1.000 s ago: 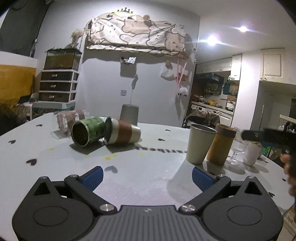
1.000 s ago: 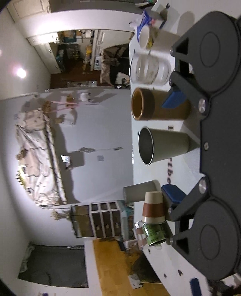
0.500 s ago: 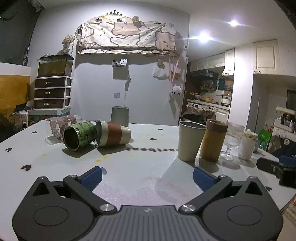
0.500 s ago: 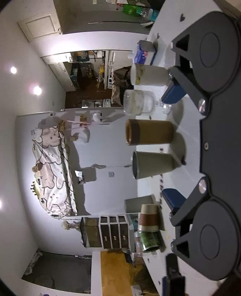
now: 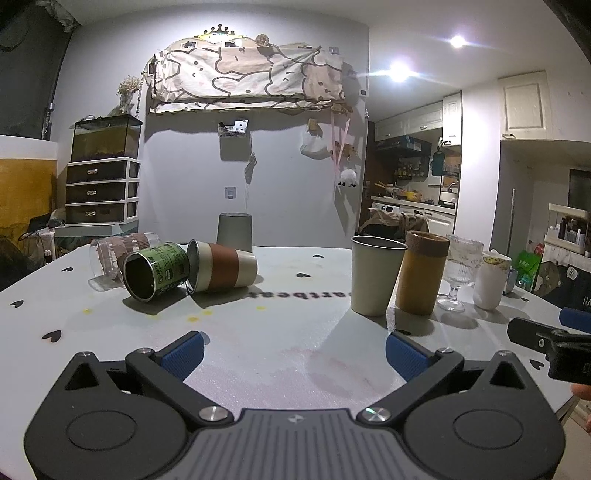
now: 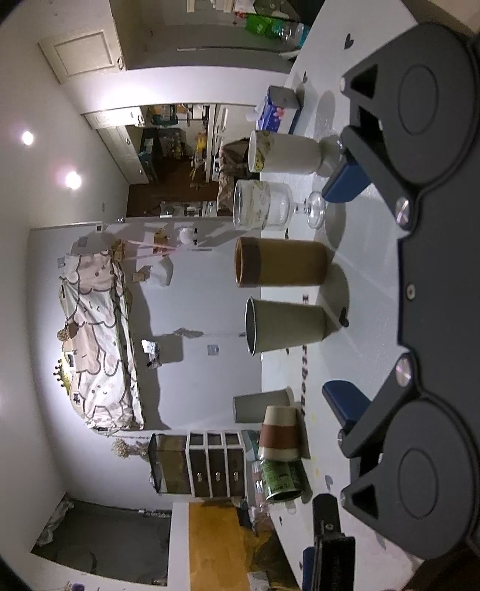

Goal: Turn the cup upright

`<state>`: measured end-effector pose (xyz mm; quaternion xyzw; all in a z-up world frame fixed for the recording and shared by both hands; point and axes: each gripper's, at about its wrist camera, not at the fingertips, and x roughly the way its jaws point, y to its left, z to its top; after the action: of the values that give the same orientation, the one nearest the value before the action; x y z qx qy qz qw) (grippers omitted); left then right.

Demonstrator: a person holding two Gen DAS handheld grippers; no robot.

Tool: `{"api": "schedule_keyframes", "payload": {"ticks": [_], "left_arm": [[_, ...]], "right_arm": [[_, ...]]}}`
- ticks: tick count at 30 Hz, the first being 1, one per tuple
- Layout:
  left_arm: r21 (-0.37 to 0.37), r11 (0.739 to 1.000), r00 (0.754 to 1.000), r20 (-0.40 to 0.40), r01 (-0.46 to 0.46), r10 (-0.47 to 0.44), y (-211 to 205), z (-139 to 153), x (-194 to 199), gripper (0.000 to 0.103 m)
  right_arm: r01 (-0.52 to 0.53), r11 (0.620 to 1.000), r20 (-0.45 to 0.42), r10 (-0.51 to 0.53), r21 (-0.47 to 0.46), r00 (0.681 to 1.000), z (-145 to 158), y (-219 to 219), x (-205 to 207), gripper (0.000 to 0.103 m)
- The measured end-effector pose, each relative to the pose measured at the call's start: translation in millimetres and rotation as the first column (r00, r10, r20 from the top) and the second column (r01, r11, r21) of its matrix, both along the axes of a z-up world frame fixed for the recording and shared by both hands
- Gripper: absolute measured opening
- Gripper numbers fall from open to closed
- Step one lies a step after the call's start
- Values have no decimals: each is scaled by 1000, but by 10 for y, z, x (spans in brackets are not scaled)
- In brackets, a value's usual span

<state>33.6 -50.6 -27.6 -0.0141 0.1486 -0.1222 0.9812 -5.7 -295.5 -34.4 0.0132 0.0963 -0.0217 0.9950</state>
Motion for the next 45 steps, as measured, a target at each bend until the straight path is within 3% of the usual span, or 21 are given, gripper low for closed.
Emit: {"api": "schedule_keyframes", "payload": {"ticks": [45], "left_arm": [[2,1000,1000,-7,-2,2,-7,-12,5,103]], "right_arm": [[25,1000,-16,-25,-18,1000,-22,-21,-1,103]]}}
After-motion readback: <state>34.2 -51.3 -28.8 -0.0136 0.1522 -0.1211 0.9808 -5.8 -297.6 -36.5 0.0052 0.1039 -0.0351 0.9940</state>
